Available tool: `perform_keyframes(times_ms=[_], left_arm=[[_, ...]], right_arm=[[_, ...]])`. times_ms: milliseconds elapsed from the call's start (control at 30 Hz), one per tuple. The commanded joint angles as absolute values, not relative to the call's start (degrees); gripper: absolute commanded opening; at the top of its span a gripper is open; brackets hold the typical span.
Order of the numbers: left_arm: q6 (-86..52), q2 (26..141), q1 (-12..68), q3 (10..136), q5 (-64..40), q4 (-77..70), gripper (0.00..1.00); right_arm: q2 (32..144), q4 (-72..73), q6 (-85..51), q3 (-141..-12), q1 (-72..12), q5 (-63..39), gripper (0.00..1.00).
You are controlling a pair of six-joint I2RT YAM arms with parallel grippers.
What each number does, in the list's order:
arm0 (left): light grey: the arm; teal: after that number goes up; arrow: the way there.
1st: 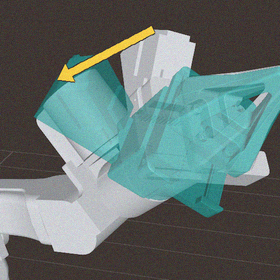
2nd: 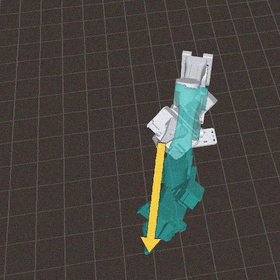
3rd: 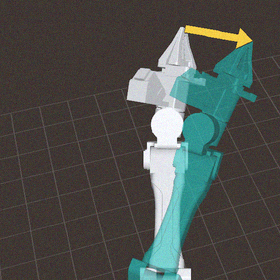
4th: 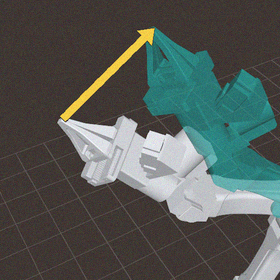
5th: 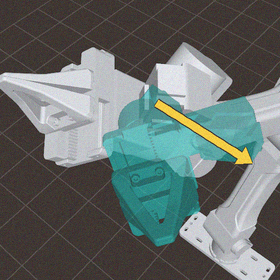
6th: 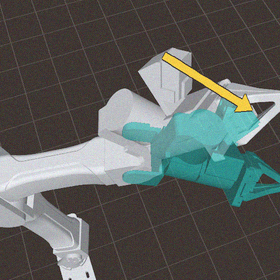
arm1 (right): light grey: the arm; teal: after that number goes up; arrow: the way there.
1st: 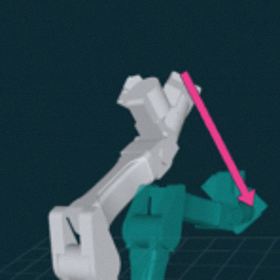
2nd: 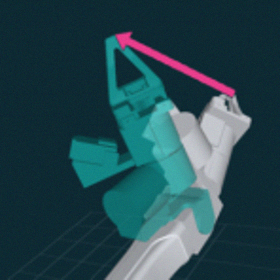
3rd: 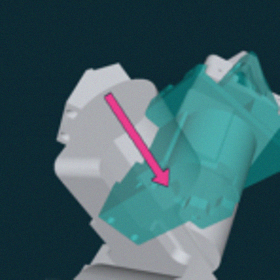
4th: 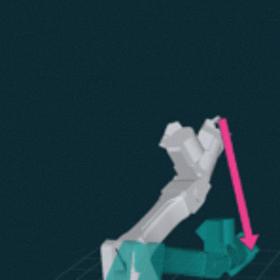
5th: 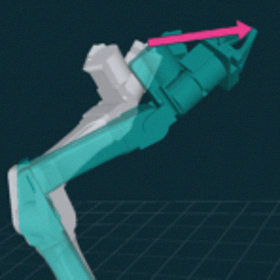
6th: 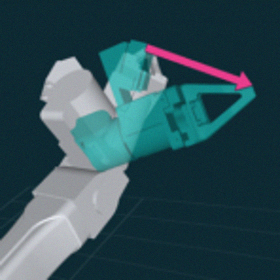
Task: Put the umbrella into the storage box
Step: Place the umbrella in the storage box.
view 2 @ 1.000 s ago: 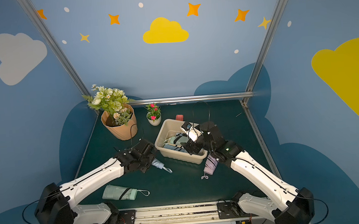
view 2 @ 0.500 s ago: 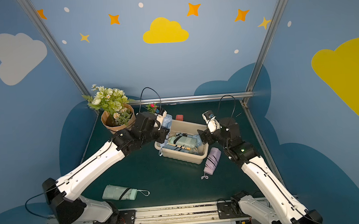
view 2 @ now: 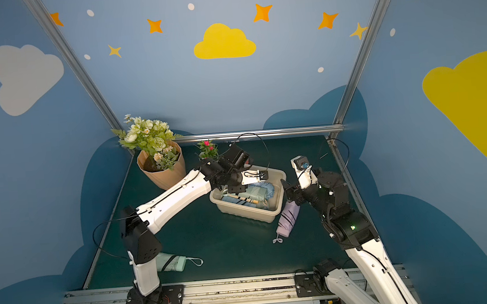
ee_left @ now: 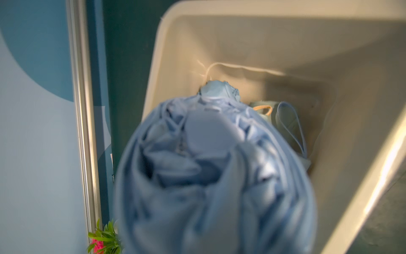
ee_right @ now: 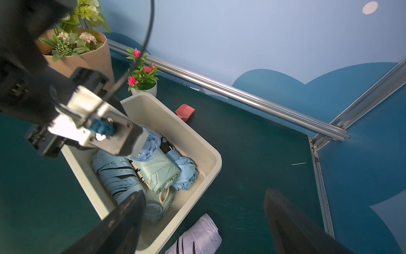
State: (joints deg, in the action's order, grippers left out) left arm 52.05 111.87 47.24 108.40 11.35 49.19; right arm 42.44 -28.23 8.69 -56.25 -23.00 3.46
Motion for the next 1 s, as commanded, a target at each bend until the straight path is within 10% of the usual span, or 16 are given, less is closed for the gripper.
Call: perform_keyframes(times_ms=[0,133,533,967], left_arm=[[60.9,114.6,47.7,108.9,17.7,48.5,0.09],[60.5,117.1,48.3,109.2,18.7,43.6,0.18],[57.2,116.9,48.5,109.2,24.1,35.9,1.0],[30.9,90.4,48.3,87.8,22.3,13.0,1.0]], right_arm=[[42.3,-30.1,7.6,-55.8,-22.8,4.6,0.91],[43.2,-29.7,7.2,-56.2,-22.9,4.0,0.9],[43.7,-29.9,7.3,-56.5,-22.8,2.6,0.9],[44.8,-34.9,-14.3,-55.7,-22.2,9.8,0.91]])
